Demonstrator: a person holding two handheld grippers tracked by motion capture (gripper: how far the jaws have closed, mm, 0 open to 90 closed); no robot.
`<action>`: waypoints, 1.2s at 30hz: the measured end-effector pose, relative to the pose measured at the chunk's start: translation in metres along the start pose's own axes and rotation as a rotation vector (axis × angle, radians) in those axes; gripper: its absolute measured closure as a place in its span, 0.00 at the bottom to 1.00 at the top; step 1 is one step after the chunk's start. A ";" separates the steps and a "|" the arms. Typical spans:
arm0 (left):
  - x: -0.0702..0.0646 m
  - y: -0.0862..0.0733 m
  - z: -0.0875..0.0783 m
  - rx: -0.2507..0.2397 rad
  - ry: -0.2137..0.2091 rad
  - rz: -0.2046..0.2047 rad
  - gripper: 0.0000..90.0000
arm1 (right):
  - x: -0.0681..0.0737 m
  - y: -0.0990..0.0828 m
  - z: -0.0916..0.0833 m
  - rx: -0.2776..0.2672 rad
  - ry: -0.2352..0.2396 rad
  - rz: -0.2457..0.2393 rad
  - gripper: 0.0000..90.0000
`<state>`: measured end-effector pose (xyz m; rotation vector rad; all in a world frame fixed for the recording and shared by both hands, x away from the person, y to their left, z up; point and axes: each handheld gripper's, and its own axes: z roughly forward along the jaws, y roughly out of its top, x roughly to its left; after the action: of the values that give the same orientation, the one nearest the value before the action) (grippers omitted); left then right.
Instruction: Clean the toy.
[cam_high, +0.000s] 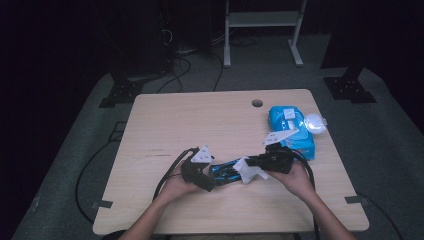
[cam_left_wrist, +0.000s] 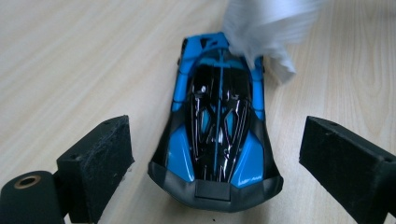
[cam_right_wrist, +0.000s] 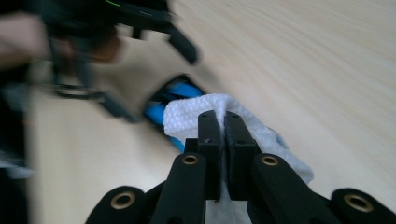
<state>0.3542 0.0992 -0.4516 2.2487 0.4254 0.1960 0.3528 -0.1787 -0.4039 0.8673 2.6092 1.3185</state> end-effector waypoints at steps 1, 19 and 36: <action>0.000 0.000 0.001 0.009 -0.007 0.001 0.10 | -0.001 0.000 0.007 0.022 -0.049 -0.034 0.94; 0.001 -0.004 0.005 0.066 -0.007 0.013 0.12 | -0.009 -0.034 0.037 0.064 -0.060 -0.006 0.60; 0.007 -0.009 0.014 0.111 -0.024 -0.029 0.15 | -0.035 -0.042 0.025 0.064 -0.069 0.129 0.57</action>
<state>0.3627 0.0967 -0.4675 2.3499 0.4663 0.1328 0.3712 -0.1987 -0.4578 1.0875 2.5942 1.2155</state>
